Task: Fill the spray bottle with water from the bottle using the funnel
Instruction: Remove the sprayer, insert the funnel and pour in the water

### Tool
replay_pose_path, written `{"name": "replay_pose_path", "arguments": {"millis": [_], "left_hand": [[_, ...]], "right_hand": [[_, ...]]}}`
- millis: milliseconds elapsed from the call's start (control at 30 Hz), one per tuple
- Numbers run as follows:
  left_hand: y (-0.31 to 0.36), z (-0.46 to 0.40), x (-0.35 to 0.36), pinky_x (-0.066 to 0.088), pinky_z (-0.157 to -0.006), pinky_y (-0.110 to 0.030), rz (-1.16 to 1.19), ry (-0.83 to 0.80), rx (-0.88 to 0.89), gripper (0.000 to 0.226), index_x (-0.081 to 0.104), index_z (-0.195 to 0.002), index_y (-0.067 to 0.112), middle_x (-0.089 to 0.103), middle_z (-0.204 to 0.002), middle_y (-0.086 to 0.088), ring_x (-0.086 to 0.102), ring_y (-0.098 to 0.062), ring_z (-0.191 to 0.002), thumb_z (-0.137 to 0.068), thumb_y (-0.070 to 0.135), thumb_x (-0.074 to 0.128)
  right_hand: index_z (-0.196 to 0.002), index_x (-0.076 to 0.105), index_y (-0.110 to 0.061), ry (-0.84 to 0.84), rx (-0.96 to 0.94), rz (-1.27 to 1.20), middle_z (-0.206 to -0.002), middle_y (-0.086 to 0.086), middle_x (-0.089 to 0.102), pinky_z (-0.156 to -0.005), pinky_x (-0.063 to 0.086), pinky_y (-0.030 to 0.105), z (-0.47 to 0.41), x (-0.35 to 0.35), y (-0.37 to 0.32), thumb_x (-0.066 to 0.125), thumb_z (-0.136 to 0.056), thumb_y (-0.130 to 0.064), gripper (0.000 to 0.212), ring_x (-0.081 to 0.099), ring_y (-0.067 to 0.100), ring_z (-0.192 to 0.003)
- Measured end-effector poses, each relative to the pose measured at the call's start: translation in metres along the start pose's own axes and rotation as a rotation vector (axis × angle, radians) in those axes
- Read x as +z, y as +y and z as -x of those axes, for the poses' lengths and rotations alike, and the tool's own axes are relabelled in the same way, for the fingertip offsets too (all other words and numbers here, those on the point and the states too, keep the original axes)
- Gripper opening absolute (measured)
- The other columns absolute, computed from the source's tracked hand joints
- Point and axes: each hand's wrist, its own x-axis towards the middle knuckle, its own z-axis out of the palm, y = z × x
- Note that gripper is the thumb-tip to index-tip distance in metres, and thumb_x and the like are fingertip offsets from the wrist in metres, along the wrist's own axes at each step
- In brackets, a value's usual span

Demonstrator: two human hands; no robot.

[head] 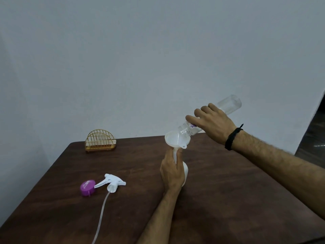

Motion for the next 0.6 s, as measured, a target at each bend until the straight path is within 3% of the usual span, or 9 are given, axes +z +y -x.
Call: {"name": "replay_pose_path", "arguments": {"millis": [100, 167, 233, 333, 400, 500, 600], "left_hand": [[0.001, 0.000, 0.000, 0.036, -0.076, -0.004, 0.010, 0.000, 0.000, 0.023, 0.051, -0.119, 0.041, 0.052, -0.097, 0.034, 0.052, 0.022, -0.085, -0.100, 0.049, 0.042], [0.002, -0.001, 0.000, 0.040, -0.075, -0.008, 0.021, 0.000, -0.002, 0.023, 0.054, -0.116, 0.041, 0.055, -0.094, 0.032, 0.054, 0.019, -0.084, -0.100, 0.049, 0.041], [0.001, -0.002, 0.000, 0.041, -0.075, -0.008, 0.031, 0.002, -0.011, 0.029, 0.059, -0.115, 0.037, 0.058, -0.096, 0.028, 0.055, 0.017, -0.086, -0.099, 0.052, 0.039], [0.000, -0.004, 0.002, 0.048, -0.075, -0.016, 0.027, 0.008, -0.013, 0.029, 0.061, -0.112, 0.032, 0.062, -0.097, 0.024, 0.058, 0.009, -0.085, -0.100, 0.048, 0.040], [0.001, -0.004, 0.003, 0.050, -0.076, -0.022, 0.024, 0.003, -0.012, 0.027, 0.059, -0.111, 0.034, 0.060, -0.098, 0.025, 0.058, 0.005, -0.086, -0.100, 0.049, 0.039], [0.003, -0.003, 0.002, 0.049, -0.075, -0.027, 0.033, -0.017, -0.019, 0.031, 0.056, -0.113, 0.035, 0.059, -0.100, 0.024, 0.061, -0.002, -0.091, -0.100, 0.055, 0.036], [0.003, -0.002, -0.001, 0.044, -0.073, -0.020, 0.048, -0.043, -0.021, 0.030, 0.054, -0.118, 0.036, 0.059, -0.102, 0.023, 0.059, -0.002, -0.091, -0.100, 0.054, 0.039]], "right_hand": [[-0.117, 0.052, -0.024, -0.083, 0.107, -0.202, -0.090, 0.000, 0.057, -0.065, 0.036, 0.031, 0.007, 0.007, -0.003, 0.043, -0.078, 0.007, 0.050, 0.051, 0.023, -0.073], [-0.118, 0.048, -0.029, -0.168, 0.228, -0.402, -0.091, -0.006, 0.059, -0.058, 0.036, 0.028, 0.015, 0.014, -0.006, 0.059, -0.079, -0.013, 0.043, 0.055, 0.020, -0.074], [-0.114, 0.044, -0.032, -0.213, 0.354, -0.594, -0.090, -0.010, 0.060, -0.057, 0.040, 0.027, 0.027, 0.021, -0.012, 0.065, -0.077, -0.032, 0.042, 0.058, 0.018, -0.076], [-0.107, 0.047, -0.031, -0.203, 0.517, -0.786, -0.086, -0.013, 0.063, -0.058, 0.051, 0.031, 0.049, 0.030, -0.026, 0.072, -0.070, -0.042, 0.046, 0.062, 0.013, -0.074], [-0.103, 0.051, -0.033, -0.160, 0.598, -0.980, -0.084, -0.016, 0.065, -0.059, 0.051, 0.025, 0.065, 0.034, -0.038, 0.078, -0.066, -0.045, 0.048, 0.062, 0.004, -0.072], [-0.111, 0.057, -0.035, -0.066, 0.672, -1.262, -0.092, -0.025, 0.068, -0.064, 0.043, 0.005, 0.084, 0.033, -0.060, 0.088, -0.064, -0.038, 0.057, 0.062, -0.010, -0.080], [-0.117, 0.059, -0.033, -0.017, 0.749, -1.457, -0.100, -0.021, 0.070, -0.067, 0.045, 0.005, 0.096, 0.032, -0.084, 0.091, -0.065, -0.031, 0.062, 0.062, -0.012, -0.081]]}}
